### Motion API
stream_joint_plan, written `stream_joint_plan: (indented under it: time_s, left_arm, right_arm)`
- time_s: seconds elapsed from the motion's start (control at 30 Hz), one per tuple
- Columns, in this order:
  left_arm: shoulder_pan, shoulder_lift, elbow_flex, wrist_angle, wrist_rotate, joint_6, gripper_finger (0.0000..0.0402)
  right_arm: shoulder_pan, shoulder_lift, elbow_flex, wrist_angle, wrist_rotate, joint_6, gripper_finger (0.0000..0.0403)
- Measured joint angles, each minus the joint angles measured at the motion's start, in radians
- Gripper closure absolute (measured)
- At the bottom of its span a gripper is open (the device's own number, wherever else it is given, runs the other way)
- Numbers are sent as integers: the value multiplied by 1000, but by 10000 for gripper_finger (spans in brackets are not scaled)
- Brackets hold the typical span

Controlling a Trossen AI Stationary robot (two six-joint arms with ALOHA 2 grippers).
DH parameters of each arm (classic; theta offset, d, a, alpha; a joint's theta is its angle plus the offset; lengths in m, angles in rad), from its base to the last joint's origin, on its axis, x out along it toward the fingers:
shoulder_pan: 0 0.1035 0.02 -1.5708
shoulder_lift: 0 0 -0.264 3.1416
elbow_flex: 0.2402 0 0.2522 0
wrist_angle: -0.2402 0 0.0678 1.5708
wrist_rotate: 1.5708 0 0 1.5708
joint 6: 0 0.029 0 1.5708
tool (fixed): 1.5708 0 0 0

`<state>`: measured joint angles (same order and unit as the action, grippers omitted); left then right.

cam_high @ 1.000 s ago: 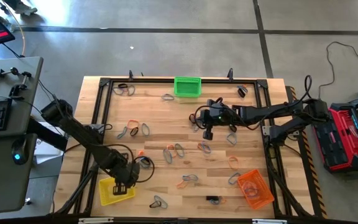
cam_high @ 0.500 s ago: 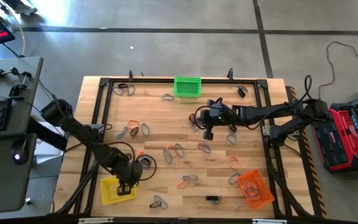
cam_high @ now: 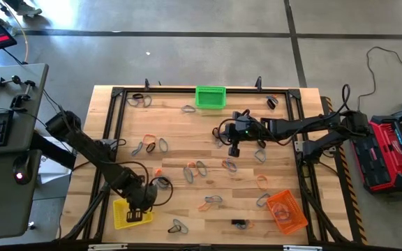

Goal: Sort rubber bands into baskets
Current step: Put the orange rubber band into the yellow bin

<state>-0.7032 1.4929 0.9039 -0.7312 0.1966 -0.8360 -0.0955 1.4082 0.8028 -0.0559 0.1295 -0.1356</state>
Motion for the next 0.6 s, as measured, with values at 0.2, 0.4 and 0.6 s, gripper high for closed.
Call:
stream_joint_plan:
  time_s: [0.2,0.4,0.6]
  left_arm:
    - [-14,0,-39,81,-17,-17,401]
    - [-14,0,-41,68,-44,-25,395]
    - [-14,0,-41,63,-14,-26,358]
  right_arm:
    - [0,0,0,0,0,0,403]
    - [0,0,0,-1,0,0,403]
    - [0,0,0,0,0,0,403]
